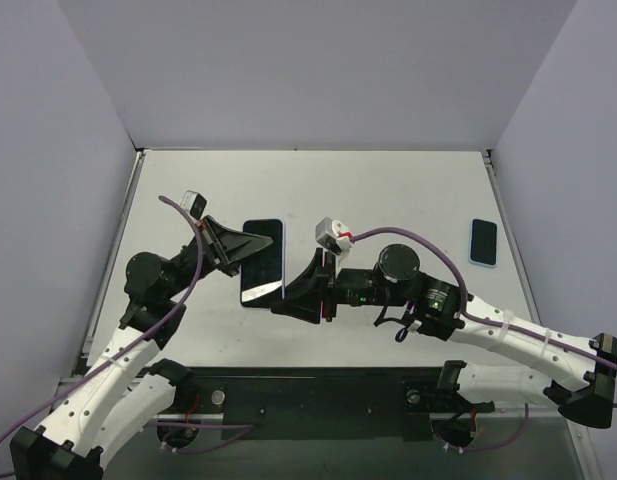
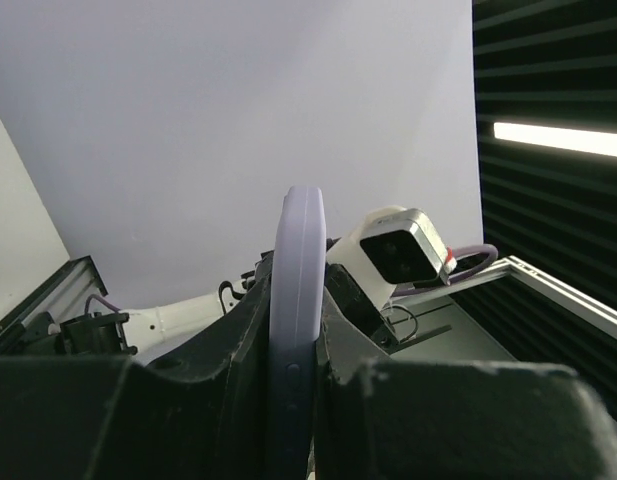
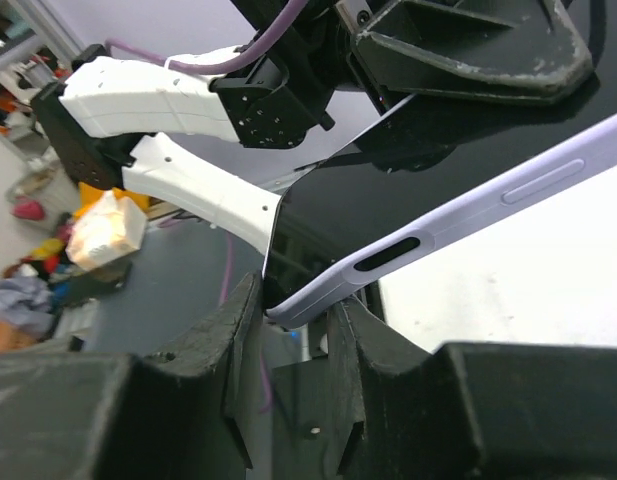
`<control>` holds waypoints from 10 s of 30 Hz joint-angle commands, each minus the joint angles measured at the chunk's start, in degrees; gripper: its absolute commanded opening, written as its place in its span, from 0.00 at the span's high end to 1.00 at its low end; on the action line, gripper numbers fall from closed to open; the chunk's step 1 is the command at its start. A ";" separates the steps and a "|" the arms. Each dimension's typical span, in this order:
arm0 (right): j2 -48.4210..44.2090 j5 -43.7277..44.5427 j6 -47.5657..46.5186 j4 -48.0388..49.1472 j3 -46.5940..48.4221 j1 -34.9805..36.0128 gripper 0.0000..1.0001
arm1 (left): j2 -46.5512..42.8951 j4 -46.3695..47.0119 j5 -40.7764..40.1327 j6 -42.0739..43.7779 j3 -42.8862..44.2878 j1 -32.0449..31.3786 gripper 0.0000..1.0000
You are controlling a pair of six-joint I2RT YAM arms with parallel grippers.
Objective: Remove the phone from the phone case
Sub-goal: Remove the phone case from the phone, then place the phone case at the center of the board.
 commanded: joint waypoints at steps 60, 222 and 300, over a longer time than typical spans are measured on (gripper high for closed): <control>1.20 -5.03 22.48 8.64 -0.85 -6.60 0.62 | -1.65 -3.10 -6.09 6.95 4.82 6.56 1.00; 15.54 6.04 66.17 47.41 -9.20 -11.17 1.00 | -26.26 -29.38 -20.60 32.71 -5.19 1.55 0.24; -8.62 11.66 34.45 1.03 -23.79 -11.70 1.00 | 17.76 -49.49 -33.51 54.14 11.75 13.22 1.00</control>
